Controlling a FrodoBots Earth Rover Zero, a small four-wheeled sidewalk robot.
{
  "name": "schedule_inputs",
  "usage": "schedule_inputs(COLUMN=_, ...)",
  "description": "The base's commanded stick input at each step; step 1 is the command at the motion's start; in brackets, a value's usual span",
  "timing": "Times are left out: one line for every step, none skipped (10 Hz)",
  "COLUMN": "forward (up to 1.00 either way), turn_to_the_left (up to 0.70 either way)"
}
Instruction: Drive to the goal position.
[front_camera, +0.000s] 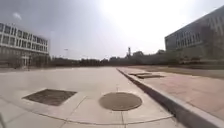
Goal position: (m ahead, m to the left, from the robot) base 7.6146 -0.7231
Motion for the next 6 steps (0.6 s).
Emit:
schedule_inputs(forward=0.70, turn_to_the_left=0.02)
schedule_inputs(forward=0.70, turn_to_the_left=0.02)
schedule_inputs(forward=0.70, turn_to_the_left=0.02)
schedule_inputs(forward=0.70, turn_to_the_left=0.02)
schedule_inputs(forward=0.70, turn_to_the_left=0.02)
schedule_inputs(forward=0.70, turn_to_the_left=0.02)
